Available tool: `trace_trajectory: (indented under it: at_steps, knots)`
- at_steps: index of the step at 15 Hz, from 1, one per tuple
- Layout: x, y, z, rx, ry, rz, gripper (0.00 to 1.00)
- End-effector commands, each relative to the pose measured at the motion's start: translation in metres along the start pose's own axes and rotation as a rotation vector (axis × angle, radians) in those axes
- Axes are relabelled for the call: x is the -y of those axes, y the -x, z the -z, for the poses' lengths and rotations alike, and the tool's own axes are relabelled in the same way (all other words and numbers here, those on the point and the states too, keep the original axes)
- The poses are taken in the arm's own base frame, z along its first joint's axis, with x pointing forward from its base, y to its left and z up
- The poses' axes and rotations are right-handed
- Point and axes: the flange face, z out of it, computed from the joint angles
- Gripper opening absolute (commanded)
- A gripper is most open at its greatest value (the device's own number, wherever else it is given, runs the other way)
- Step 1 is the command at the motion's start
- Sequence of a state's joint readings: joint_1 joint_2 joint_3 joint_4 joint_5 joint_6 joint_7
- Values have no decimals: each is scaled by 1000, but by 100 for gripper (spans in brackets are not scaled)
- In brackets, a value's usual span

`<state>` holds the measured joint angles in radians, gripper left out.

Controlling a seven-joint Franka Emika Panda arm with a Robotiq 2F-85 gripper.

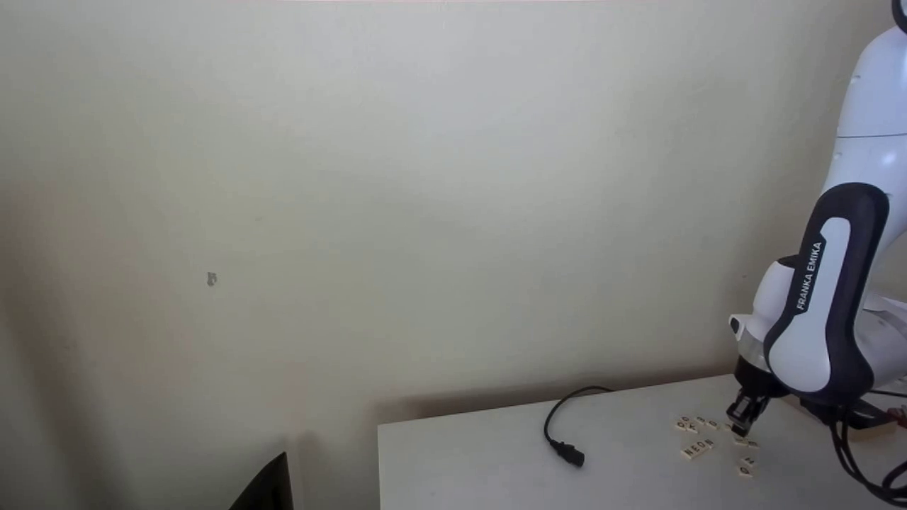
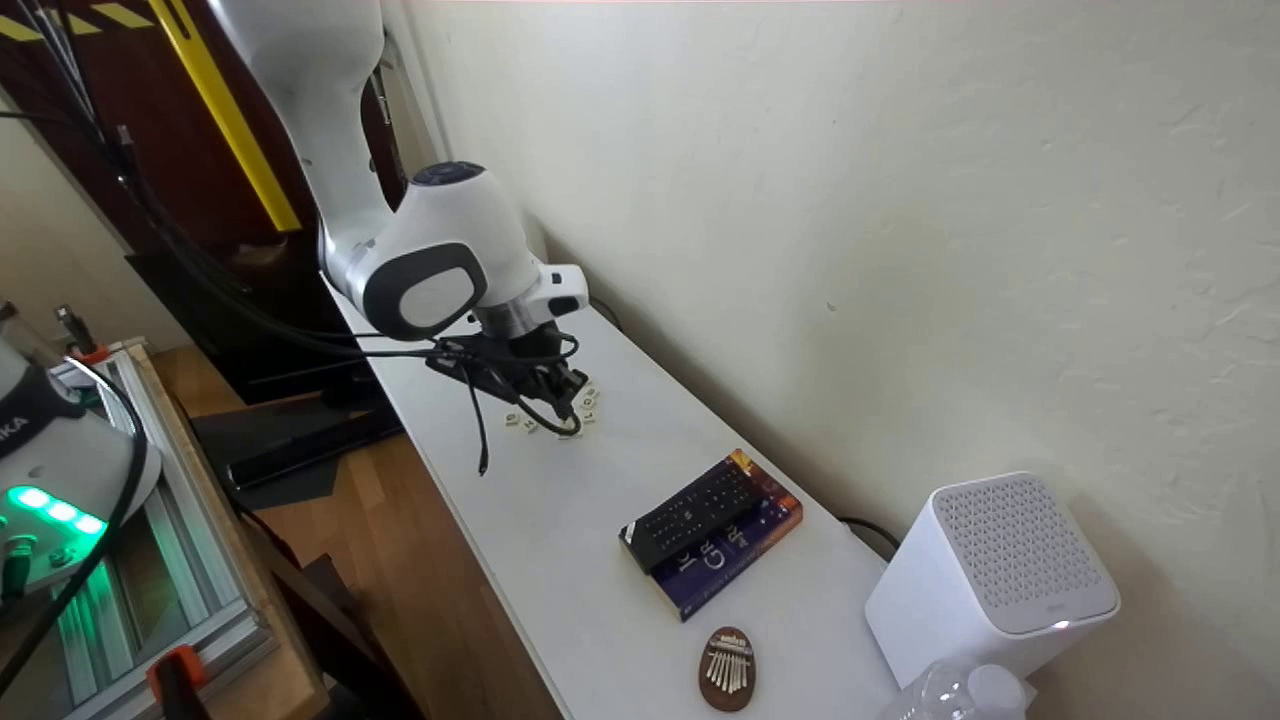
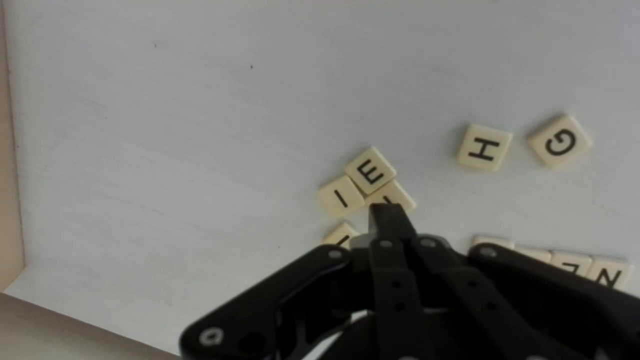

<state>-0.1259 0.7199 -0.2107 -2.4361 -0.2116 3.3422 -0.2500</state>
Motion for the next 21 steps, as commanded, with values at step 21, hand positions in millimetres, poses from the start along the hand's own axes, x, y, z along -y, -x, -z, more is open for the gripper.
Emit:
trace_trajectory:
  at_steps: [21]
  knots:
    - [26, -49, -11, -74, -67, -17, 0]
